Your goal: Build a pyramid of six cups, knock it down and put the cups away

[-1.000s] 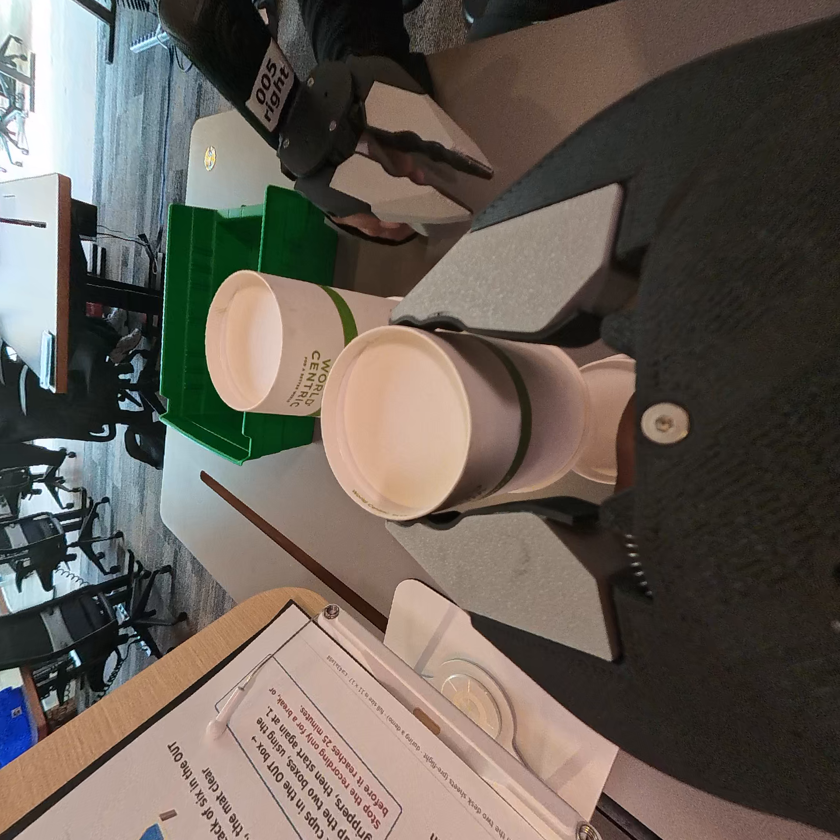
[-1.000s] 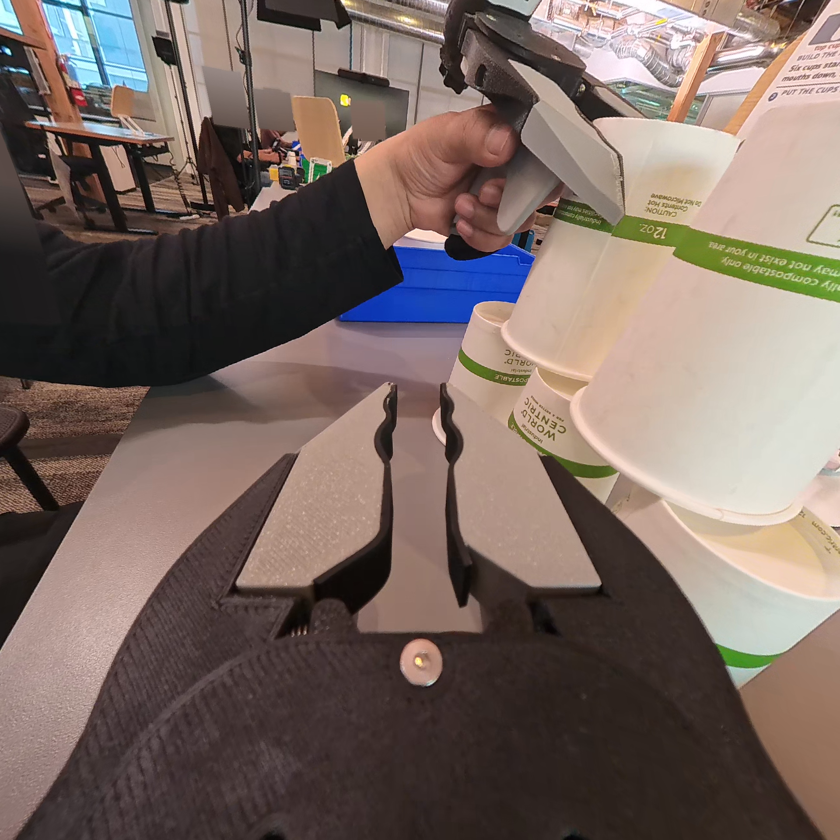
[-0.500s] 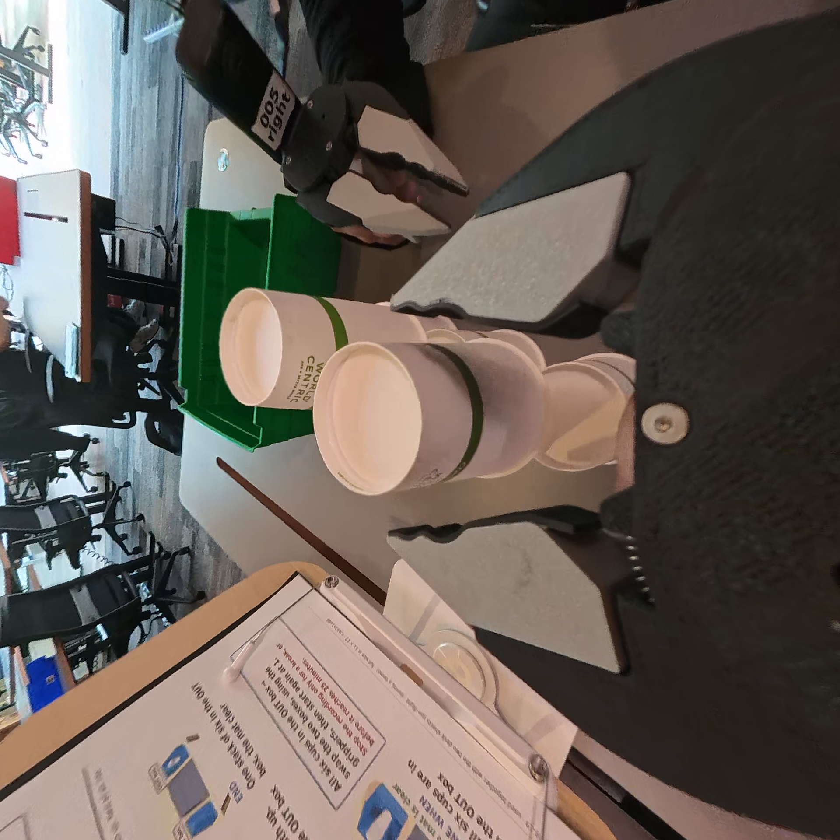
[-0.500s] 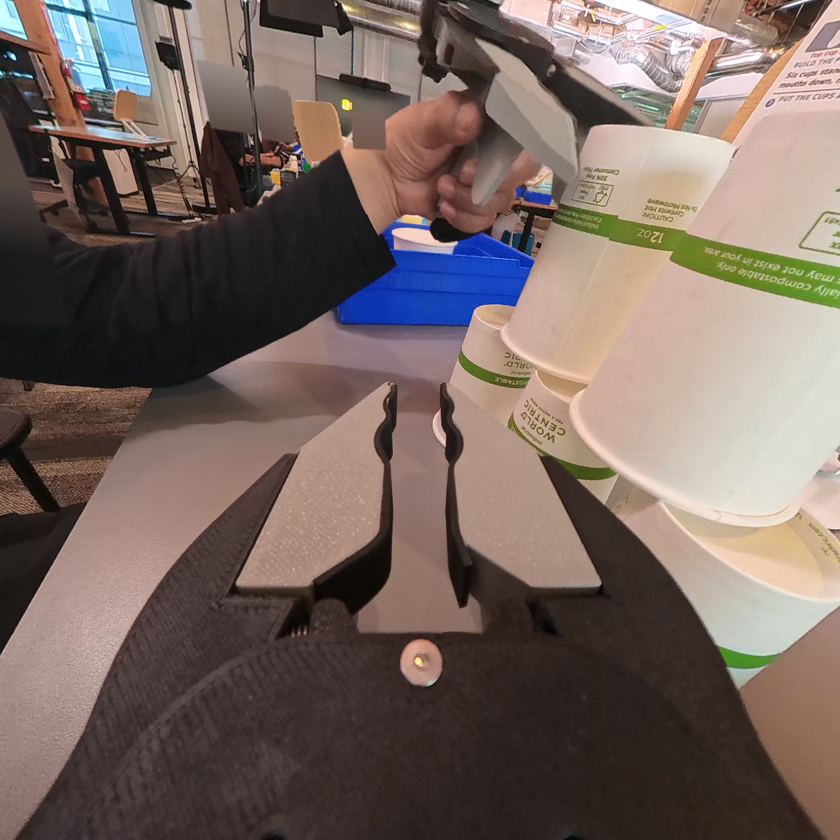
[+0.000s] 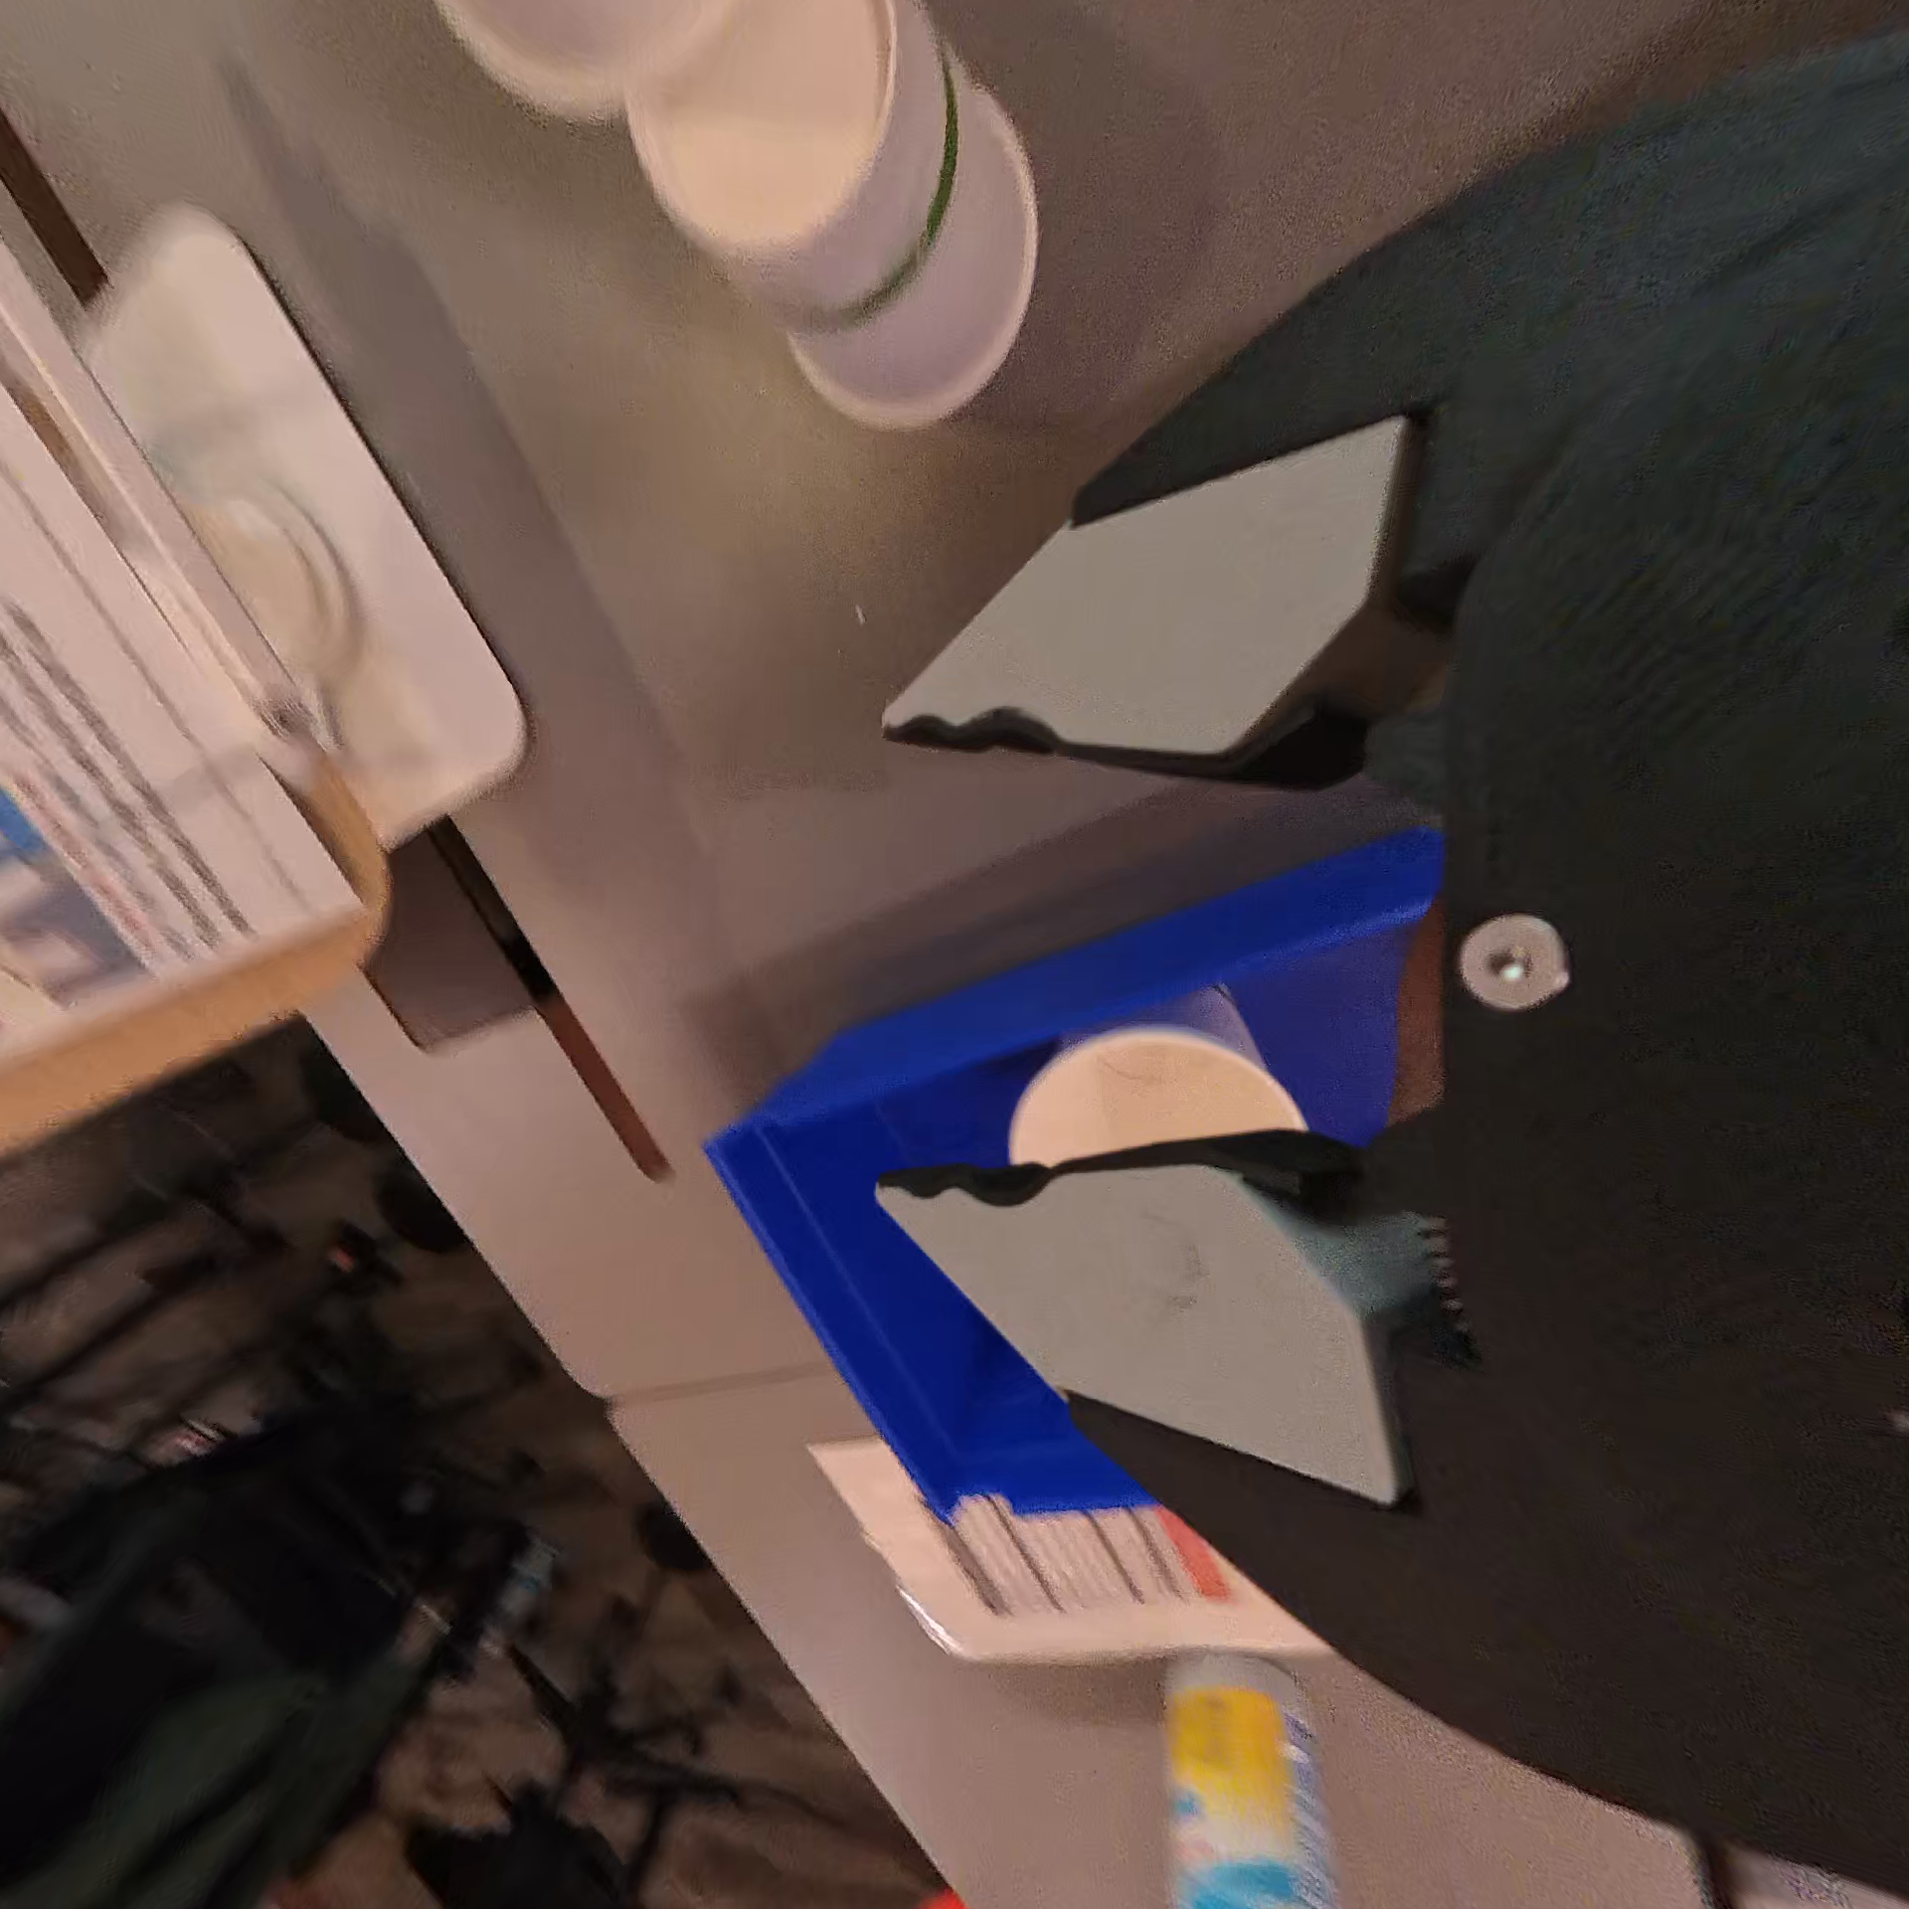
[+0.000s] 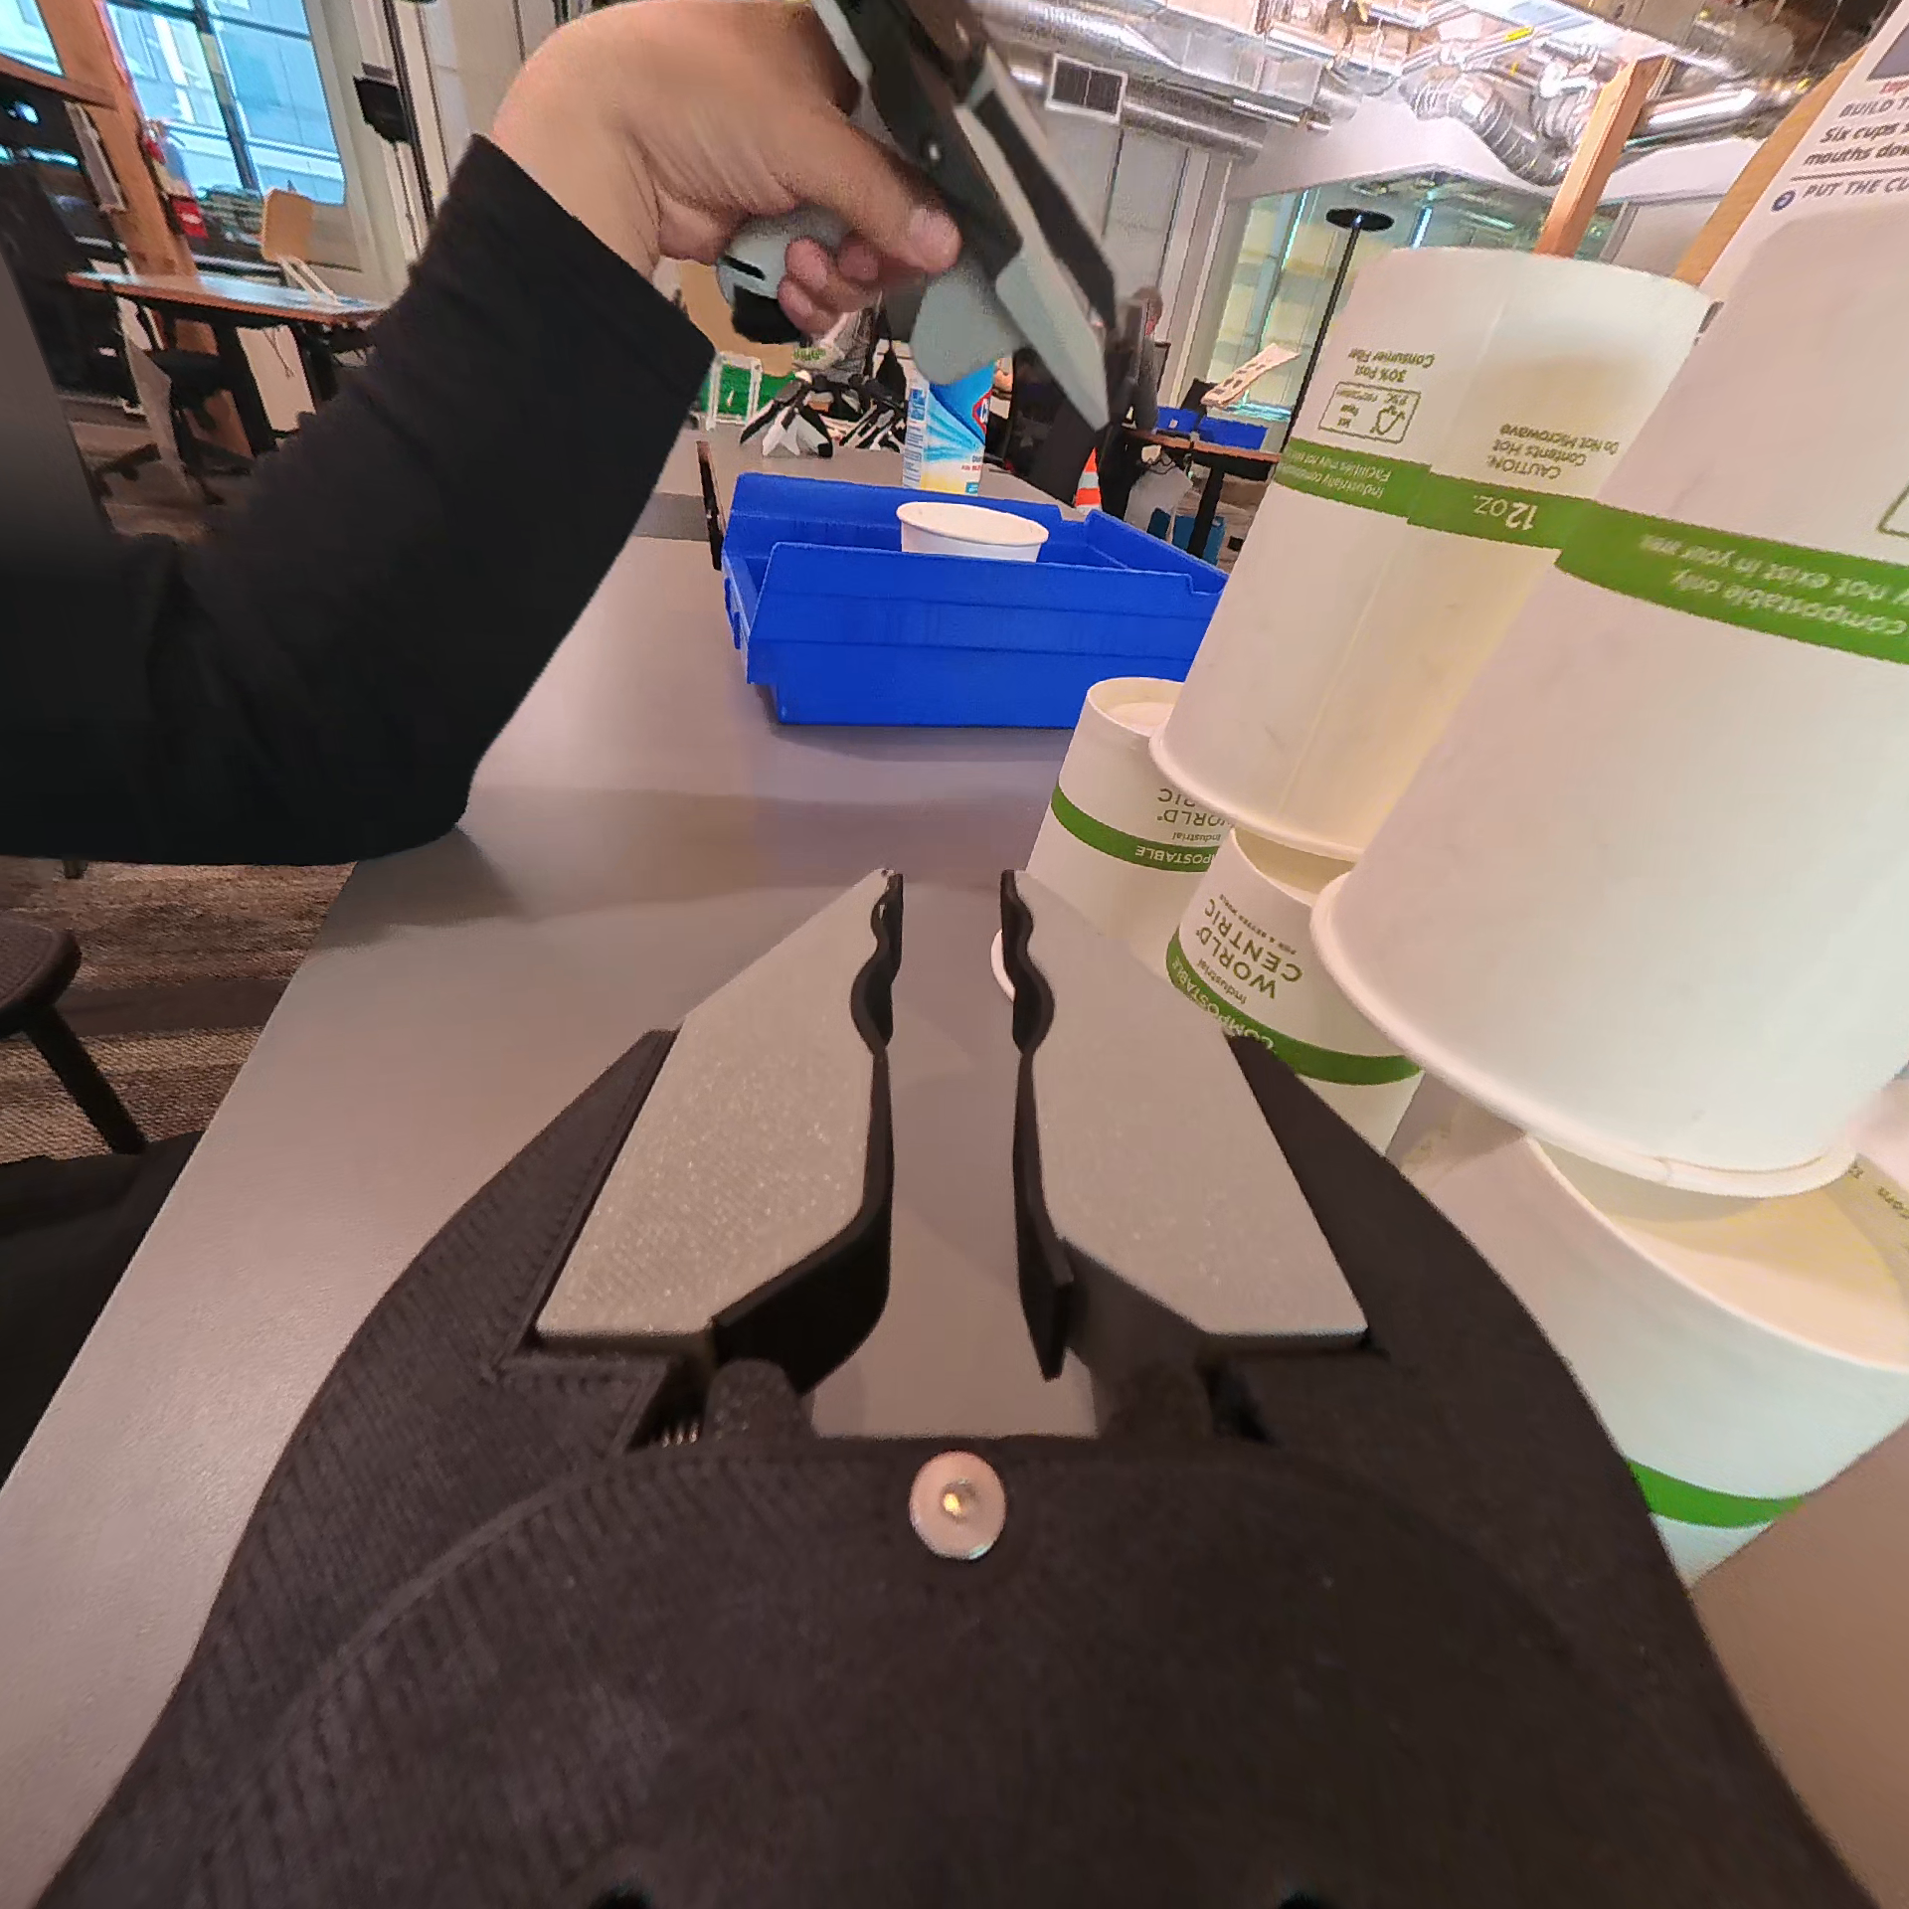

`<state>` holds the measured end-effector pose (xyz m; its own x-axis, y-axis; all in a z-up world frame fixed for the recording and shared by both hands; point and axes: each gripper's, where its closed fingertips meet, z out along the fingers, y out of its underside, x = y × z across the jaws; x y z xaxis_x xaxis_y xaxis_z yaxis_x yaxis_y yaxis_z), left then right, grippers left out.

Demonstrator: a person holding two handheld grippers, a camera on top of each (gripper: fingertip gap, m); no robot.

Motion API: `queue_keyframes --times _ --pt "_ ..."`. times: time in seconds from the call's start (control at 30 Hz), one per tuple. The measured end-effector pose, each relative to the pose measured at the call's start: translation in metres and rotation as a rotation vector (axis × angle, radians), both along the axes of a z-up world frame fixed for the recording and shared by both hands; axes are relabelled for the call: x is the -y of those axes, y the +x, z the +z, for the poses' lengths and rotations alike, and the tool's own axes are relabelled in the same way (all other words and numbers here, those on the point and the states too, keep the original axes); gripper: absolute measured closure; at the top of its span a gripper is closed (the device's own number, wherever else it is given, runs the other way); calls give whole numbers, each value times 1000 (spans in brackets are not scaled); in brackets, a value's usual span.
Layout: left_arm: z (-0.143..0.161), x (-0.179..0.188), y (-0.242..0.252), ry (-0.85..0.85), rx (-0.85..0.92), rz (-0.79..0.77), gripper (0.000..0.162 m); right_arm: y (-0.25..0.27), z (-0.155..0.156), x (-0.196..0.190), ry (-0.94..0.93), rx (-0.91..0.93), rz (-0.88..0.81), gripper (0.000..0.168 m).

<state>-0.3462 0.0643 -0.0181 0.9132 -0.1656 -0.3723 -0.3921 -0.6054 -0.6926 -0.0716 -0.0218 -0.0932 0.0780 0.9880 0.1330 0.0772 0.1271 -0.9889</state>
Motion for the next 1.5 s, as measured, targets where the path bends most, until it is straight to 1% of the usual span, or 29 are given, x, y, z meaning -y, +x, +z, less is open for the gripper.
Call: queue_keyframes --times 0.03,0.1,0.17,0.23,0.3,0.33,0.37,0.4,0.47,0.5,0.53,0.63,0.7,0.77,0.87,0.93,0.97,1.03,1.13,1.2,1.27,1.3,1.37,1.43,1.5 --pt "-6 1 -19 -22 -31 79 86 0 -1 0 -1 3 0 153" --pt "-16 -1 -46 -54 -21 193 87 0 -2 0 -1 6 -3 152" --pt "-29 -3 -61 -90 23 247 90 0 -2 0 -2 5 -8 153" --pt "-40 -2 -71 -130 30 279 92 1 -1 -2 -3 2 -13 153" --pt "-48 -1 -77 -150 36 288 102 2 -1 -3 -8 -1 -16 153" --pt "-51 -1 -81 -156 37 301 111 2 -1 -3 -11 -2 -16 153" --pt "-53 0 -86 -161 32 326 125 1 -1 -4 -14 0 -15 153" --pt "-56 1 -91 -170 26 349 130 1 -2 -4 -16 3 -14 153" --pt "-61 4 -95 -190 35 360 127 1 -3 -3 -12 7 -14 153" --pt "-63 4 -95 -193 47 354 122 1 -3 -3 -10 7 -15 153" --pt "-64 4 -96 -195 58 351 121 1 -3 -2 -9 6 -14 153" --pt "-72 5 -98 -222 70 357 121 1 -3 -3 -15 7 -13 153" --pt "-79 5 -100 -245 74 357 124 1 -3 -3 -16 8 -13 153" --pt "-87 3 -102 -265 76 357 132 1 -3 -3 -12 8 -15 153" --pt "-99 2 -102 -303 107 345 152 1 -2 -3 -12 5 -16 153" --pt "-100 2 -102 -307 114 339 154 1 -2 -3 -14 2 -17 153" --pt "-97 1 -103 -294 112 342 158 1 -2 -3 -16 3 -16 153" --pt "-84 -1 -100 -248 120 335 161 1 -3 -3 -15 7 -14 153" --pt "-52 0 -100 -134 90 349 162 0 -3 -2 -8 9 -15 153" --pt "-22 0 -96 -18 82 336 162 1 -2 -3 -7 7 -16 153" --pt "18 0 -87 141 66 307 162 1 -2 -3 -8 5 -16 153" --pt "42 0 -74 237 68 256 162 0 -2 -3 -8 6 -15 153" --pt "92 5 -32 443 104 88 162 0 -2 -2 -7 8 -13 153" --pt "140 22 21 642 156 -128 162 -1 -3 -2 -6 11 -12 153" --pt "173 48 69 779 215 -331 162 -1 -2 -1 0 7 -9 153"
